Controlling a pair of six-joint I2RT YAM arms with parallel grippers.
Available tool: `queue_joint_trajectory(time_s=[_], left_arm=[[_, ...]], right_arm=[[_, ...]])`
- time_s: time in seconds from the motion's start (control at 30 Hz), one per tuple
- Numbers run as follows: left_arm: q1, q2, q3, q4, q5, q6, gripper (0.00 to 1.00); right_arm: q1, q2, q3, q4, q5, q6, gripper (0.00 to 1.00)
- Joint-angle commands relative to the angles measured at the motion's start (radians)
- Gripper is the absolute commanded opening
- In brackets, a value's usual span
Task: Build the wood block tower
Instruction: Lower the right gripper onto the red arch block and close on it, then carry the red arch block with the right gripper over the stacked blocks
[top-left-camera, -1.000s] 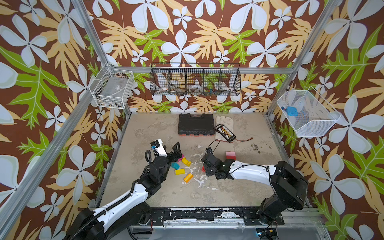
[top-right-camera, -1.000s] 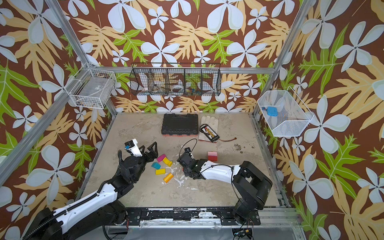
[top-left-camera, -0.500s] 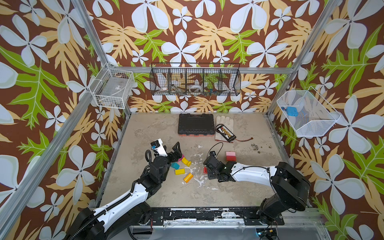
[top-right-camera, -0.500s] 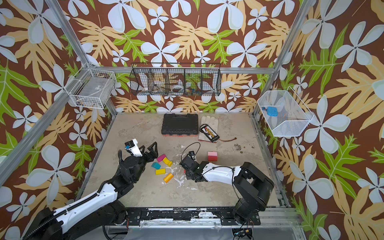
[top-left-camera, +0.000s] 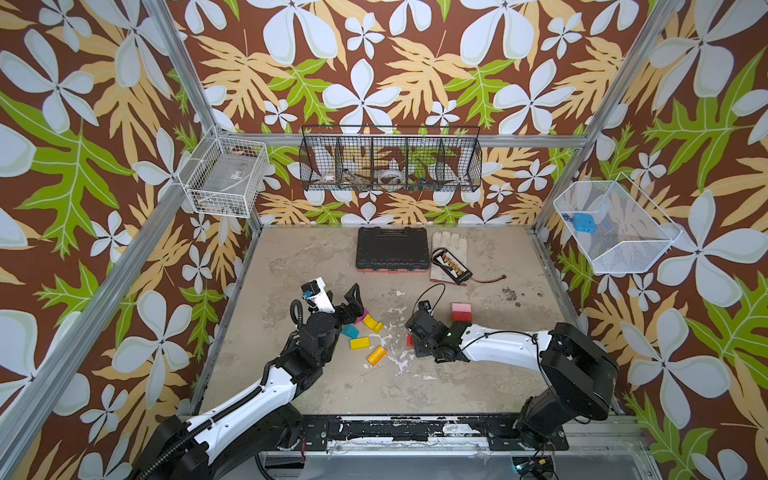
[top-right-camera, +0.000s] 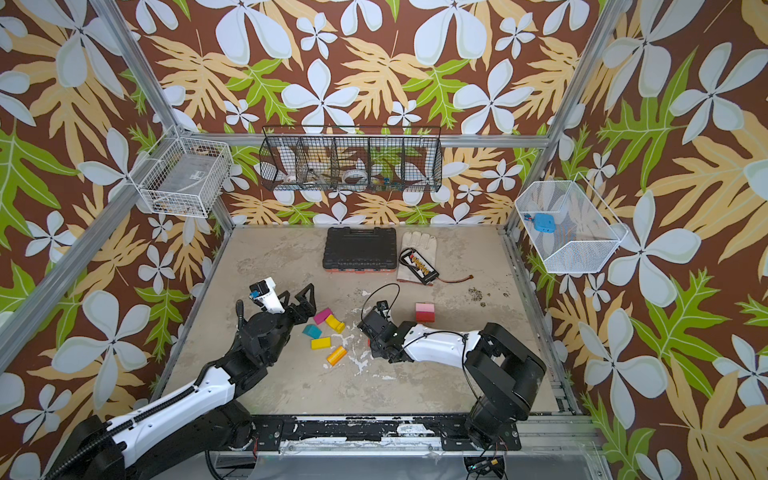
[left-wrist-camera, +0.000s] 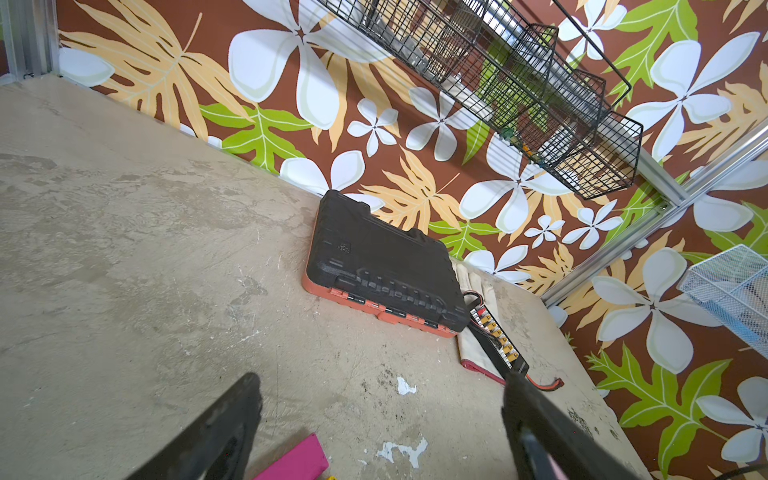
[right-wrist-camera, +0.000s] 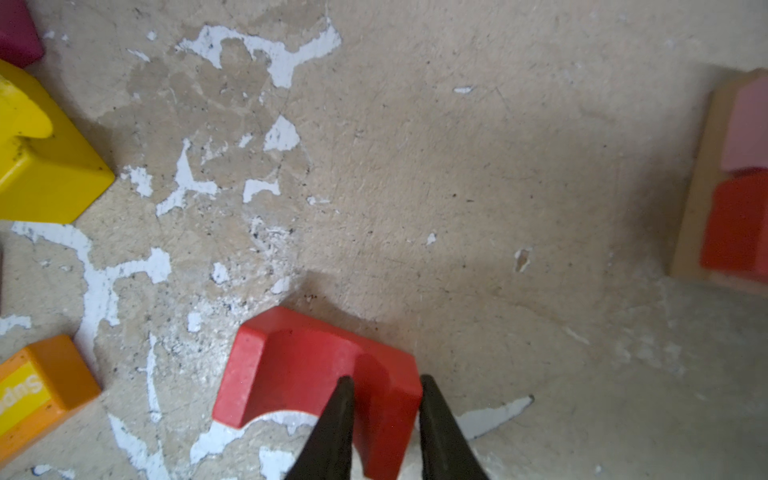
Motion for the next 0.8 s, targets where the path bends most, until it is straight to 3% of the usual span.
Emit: queue_joint_trajectory(time_s=[0.0, 0.4, 0.77], left_arm=[[0.002, 0.000, 0.004, 0.029, -0.005, 0.007, 0.91], [0.002, -0.009, 0.001, 0.027, -0.002, 0.004, 0.92], [0.003, -0.008, -0.002, 0.038, 0.011, 0.006, 0.92]], right_arm=[[0.000, -0.001, 0.002, -0.001, 0.014, 0.008, 0.21], [-0.019, -0.031, 0.034, -0.041, 0.009, -0.012, 0.06], [-0.207, -0.170, 0.191, -0.162, 0.028, -0.167, 0.01]])
